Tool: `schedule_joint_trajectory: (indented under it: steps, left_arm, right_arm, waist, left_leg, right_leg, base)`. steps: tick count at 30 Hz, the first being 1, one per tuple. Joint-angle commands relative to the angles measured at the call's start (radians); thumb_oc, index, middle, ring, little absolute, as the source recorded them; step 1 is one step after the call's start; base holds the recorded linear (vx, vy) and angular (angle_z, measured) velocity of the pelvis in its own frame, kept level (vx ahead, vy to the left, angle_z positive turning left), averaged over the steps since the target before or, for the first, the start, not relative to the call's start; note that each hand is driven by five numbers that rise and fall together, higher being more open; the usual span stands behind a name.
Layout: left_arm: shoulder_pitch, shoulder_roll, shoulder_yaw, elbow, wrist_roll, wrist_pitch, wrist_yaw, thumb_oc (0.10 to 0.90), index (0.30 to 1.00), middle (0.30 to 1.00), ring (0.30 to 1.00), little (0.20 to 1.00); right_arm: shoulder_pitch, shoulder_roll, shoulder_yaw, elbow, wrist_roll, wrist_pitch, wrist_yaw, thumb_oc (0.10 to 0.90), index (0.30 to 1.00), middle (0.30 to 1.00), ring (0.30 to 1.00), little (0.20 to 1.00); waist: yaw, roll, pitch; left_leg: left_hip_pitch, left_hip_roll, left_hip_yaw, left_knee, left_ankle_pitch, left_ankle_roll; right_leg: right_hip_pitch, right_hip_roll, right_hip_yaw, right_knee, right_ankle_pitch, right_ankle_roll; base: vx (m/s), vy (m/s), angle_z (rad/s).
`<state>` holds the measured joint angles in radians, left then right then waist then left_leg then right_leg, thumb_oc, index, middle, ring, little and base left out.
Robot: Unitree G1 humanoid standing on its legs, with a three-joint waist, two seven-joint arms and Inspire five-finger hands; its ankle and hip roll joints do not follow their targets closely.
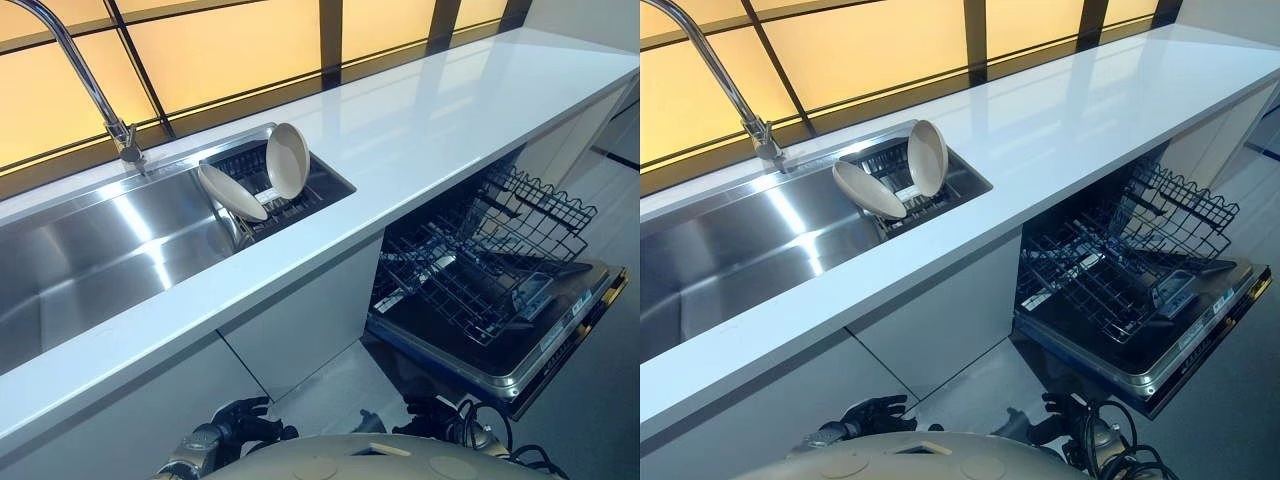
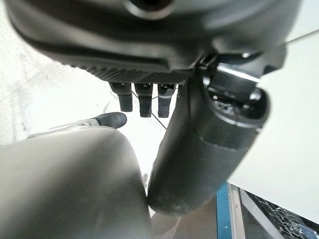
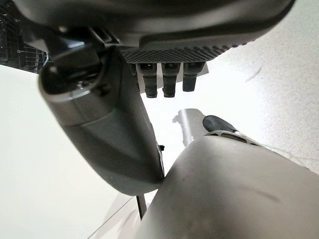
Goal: Pick up plates and place into dishwasher.
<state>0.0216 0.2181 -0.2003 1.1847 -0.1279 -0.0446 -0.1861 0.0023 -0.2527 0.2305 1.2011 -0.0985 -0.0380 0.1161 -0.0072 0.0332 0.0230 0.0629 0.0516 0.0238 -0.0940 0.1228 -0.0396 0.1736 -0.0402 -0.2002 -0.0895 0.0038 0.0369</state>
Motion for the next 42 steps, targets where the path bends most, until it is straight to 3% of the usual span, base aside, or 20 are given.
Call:
schedule_joint_trajectory:
  steps: [1,7,11,18,21,27,30,32,34,37,39,42]
  left_arm:
    - [-0.029,0.01,-0.013,0.048,-0.005,-0.013,-0.032,0.8,0.9,0.9,0.9,0.9]
    - [-0.034,0.016,-0.009,0.041,-0.023,-0.034,-0.039,0.8,0.9,0.9,0.9,0.9]
    - [-0.044,0.019,-0.007,0.025,-0.056,-0.109,-0.066,0.8,0.9,0.9,0.9,0.9]
    - [-0.107,0.03,-0.065,-0.141,-0.113,-0.175,-0.17,0.8,0.9,0.9,0.9,0.9]
    - [-0.135,0.039,-0.112,-0.243,-0.125,-0.145,-0.251,0.8,0.9,0.9,0.9,0.9]
    - [-0.191,0.109,-0.258,-0.651,-0.202,-0.081,-0.454,0.8,0.9,0.9,0.9,0.9]
    - [-0.227,0.127,-0.275,-0.875,-0.326,-0.008,-0.51,0.8,0.9,0.9,0.9,0.9]
    - [-0.261,0.122,-0.262,-1.113,-0.566,0.128,-0.547,0.8,0.9,0.9,0.9,0.9]
    - [-0.275,0.071,-0.231,-1.239,-0.831,0.282,-0.568,0.8,0.9,0.9,0.9,0.9]
    - [-0.244,-0.035,-0.217,-1.345,-1.124,0.401,-0.574,0.8,0.9,0.9,0.9,0.9]
    - [-0.237,-0.057,-0.226,-1.392,-1.215,0.367,-0.574,0.8,0.9,0.9,0.9,0.9]
    - [-0.26,-0.047,-0.213,-1.47,-1.389,0.17,-0.555,0.8,0.9,0.9,0.9,0.9]
  right_arm:
    - [-0.025,0.013,0.013,0.063,-0.01,0.001,0.013,0.8,0.9,0.9,0.9,0.9]
    - [-0.024,0.013,0.026,0.037,-0.013,0.02,0.014,0.8,0.9,0.9,0.9,0.9]
    - [-0.026,0.009,0.031,0.029,-0.023,0.024,0.02,0.8,0.9,0.9,0.9,0.9]
    - [-0.042,-0.007,0.049,0.01,-0.045,0.04,0.036,0.8,0.9,0.9,0.9,0.9]
    - [-0.049,-0.013,0.057,-0.004,-0.047,0.049,0.039,0.8,0.9,0.9,0.9,0.9]
    - [-0.041,-0.024,0.089,-0.034,-0.064,0.052,0.029,0.8,0.9,0.9,0.9,0.9]
    - [-0.036,-0.024,0.093,-0.033,-0.062,0.044,0.02,0.8,0.9,0.9,0.9,0.9]
    - [-0.03,-0.016,0.098,-0.029,-0.049,0.037,0.006,0.8,0.9,0.9,0.9,0.9]
    - [-0.027,-0.007,0.097,-0.021,-0.052,0.028,-0.003,0.8,0.9,0.9,0.9,0.9]
    - [-0.019,0.017,0.112,-0.03,-0.057,0.033,-0.024,0.8,0.9,0.9,0.9,0.9]
    - [-0.018,0.027,0.124,-0.033,-0.056,0.038,-0.036,0.8,0.9,0.9,0.9,0.9]
    - [-0.023,0.039,0.146,-0.023,-0.039,0.042,-0.059,0.8,0.9,0.9,0.9,0.9]
  waist:
    - [0.013,-0.037,0.004]
    - [0.014,-0.043,0.006]
    - [0.011,-0.044,0.008]
    - [0.009,-0.041,0.013]
    - [0.005,-0.036,0.015]
    - [-0.012,-0.02,0.026]
    - [-0.014,-0.018,0.03]
    - [-0.012,-0.021,0.03]
    - [-0.01,-0.026,0.03]
    - [-0.011,-0.036,0.03]
    - [-0.012,-0.04,0.033]
    - [-0.006,-0.043,0.038]
  left_leg:
    - [0.077,-0.083,0.068,0.04,-0.181,0.055]
    - [0.075,-0.083,0.07,0.038,-0.179,0.055]
    - [0.076,-0.084,0.07,0.035,-0.178,0.054]
    - [0.075,-0.082,0.075,0.028,-0.171,0.05]
    - [0.075,-0.08,0.078,0.023,-0.169,0.049]
    - [0.071,-0.077,0.087,0.015,-0.166,0.052]
    - [0.072,-0.078,0.083,0.01,-0.168,0.056]
    - [0.074,-0.078,0.077,0.007,-0.172,0.059]
    - [0.076,-0.077,0.075,0.007,-0.177,0.059]
    - [0.079,-0.076,0.077,0.007,-0.183,0.06]
    - [0.08,-0.076,0.079,0.007,-0.185,0.06]
    - [0.079,-0.078,0.072,0.007,-0.188,0.061]
  right_leg:
    - [-0.051,0.009,0.055,0.066,-0.043,0.022]
    - [-0.054,0.009,0.056,0.069,-0.042,0.024]
    - [-0.058,0.011,0.061,0.071,-0.04,0.024]
    - [-0.062,0.012,0.067,0.069,-0.032,0.027]
    - [-0.065,0.013,0.071,0.069,-0.029,0.029]
    - [-0.08,0.014,0.084,0.073,-0.024,0.036]
    - [-0.079,0.014,0.088,0.069,-0.023,0.039]
    - [-0.073,0.013,0.089,0.06,-0.019,0.04]
    - [-0.068,0.012,0.092,0.055,-0.015,0.039]
    - [-0.066,0.011,0.097,0.052,-0.011,0.037]
    - [-0.065,0.011,0.098,0.052,-0.012,0.034]
    - [-0.061,0.009,0.092,0.05,-0.016,0.029]
  base:
    - [0.0,0.0,0.0]
    - [0.0,0.0,0.0]
    - [0.0,0.0,0.0]
    - [0.0,0.0,0.0]
    - [0.0,0.0,0.0]
    - [-0.02,0.017,-0.02]
    - [0.0,0.0,0.0]
    - [0.0,0.0,0.0]
    - [0.02,-0.034,0.06]
    - [0.02,-0.049,0.08]
    - [-0.01,-0.032,0.0]
    - [0.0,0.0,0.0]
